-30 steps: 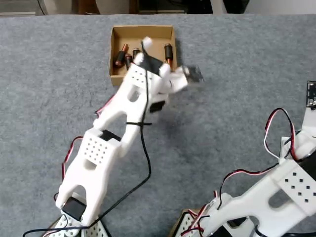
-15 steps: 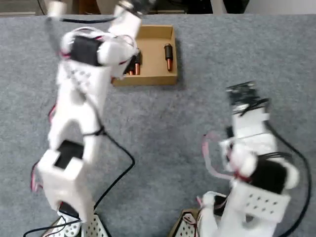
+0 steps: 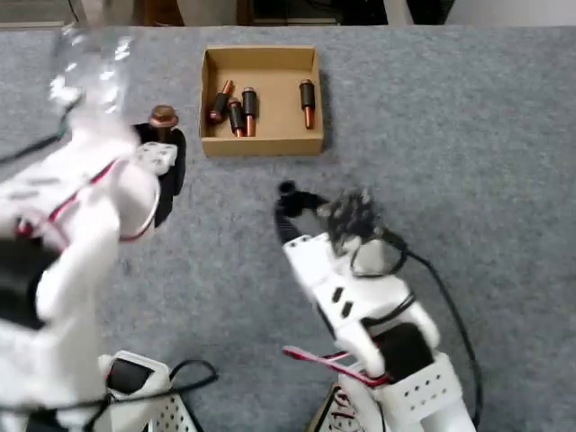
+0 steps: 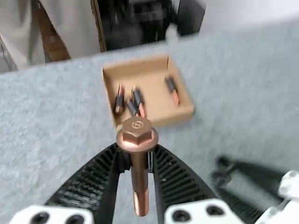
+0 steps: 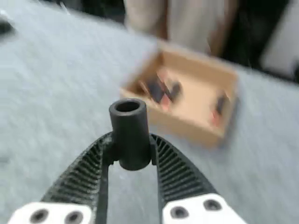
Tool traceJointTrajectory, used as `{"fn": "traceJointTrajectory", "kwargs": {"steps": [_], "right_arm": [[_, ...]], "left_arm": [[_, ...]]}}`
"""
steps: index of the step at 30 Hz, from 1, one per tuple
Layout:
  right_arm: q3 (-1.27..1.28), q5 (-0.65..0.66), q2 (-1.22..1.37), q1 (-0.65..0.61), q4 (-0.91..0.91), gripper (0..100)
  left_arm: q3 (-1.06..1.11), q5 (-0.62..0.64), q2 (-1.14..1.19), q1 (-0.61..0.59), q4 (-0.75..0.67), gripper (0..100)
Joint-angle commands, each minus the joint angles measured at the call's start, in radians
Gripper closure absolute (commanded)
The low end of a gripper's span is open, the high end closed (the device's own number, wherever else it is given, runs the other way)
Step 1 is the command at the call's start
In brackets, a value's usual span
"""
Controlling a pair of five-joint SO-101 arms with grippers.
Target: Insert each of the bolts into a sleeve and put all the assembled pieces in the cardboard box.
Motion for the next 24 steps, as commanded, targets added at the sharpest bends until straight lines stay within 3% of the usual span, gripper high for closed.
{"fn": "traceJointTrajectory", "kwargs": {"steps": [1,8,11,19,24], "right_arm": [[0.061,-0.012,-0.065,-0.124,-0.158,99.7],[0.206,-0.097,-0.15,-0.183,-0.44,99.7],[0.286,-0.135,-0.16,-0.183,-0.549,99.7],[0.355,-0.288,-0.16,-0.186,-0.453,99.7],[0.394,-0.301,-0.159,-0.183,-0.405,99.7]], "left_arm": [[0.164,0.061,-0.159,-0.002,-0.173,98],[0.534,0.149,-0.401,0.002,-0.545,98],[0.657,0.15,-0.47,0.063,-0.649,98],[0.75,0.15,-0.495,0.176,-0.671,98],[0.775,0.149,-0.45,0.212,-0.672,98]]}}
